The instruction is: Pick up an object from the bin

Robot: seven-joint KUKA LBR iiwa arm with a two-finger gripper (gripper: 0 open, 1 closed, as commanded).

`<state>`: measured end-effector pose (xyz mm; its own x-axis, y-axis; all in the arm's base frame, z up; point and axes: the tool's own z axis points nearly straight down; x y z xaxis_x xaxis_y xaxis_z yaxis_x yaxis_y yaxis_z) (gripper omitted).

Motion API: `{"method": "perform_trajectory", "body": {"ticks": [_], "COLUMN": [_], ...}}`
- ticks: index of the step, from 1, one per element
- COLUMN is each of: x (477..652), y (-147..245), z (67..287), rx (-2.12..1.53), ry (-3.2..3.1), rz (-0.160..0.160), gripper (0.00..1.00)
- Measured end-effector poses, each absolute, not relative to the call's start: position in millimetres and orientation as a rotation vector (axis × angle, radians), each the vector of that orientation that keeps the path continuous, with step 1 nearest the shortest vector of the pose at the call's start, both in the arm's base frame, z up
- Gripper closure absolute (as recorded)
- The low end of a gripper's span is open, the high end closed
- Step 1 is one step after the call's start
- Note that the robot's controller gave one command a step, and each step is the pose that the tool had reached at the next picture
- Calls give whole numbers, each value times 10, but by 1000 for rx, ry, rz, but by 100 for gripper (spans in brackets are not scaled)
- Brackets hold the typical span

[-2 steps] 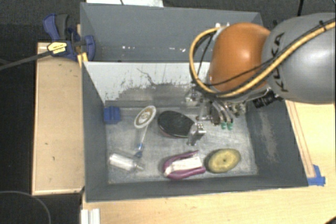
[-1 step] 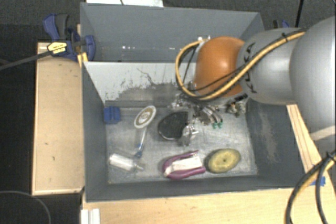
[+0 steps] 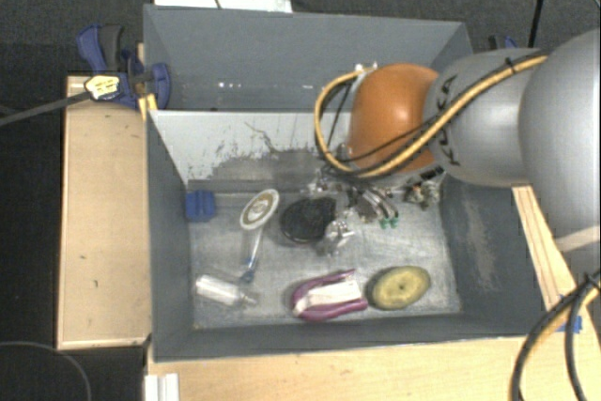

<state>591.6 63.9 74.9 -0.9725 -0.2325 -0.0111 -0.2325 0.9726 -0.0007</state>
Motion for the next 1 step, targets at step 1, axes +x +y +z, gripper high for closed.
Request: {"method": "perform_trajectory", "body": {"ticks": [1], "x": [5804], "y": [604], "z": [2435], "rx": [-449], "ry": [3101], "rz": [-1], "gripper": [100]}}
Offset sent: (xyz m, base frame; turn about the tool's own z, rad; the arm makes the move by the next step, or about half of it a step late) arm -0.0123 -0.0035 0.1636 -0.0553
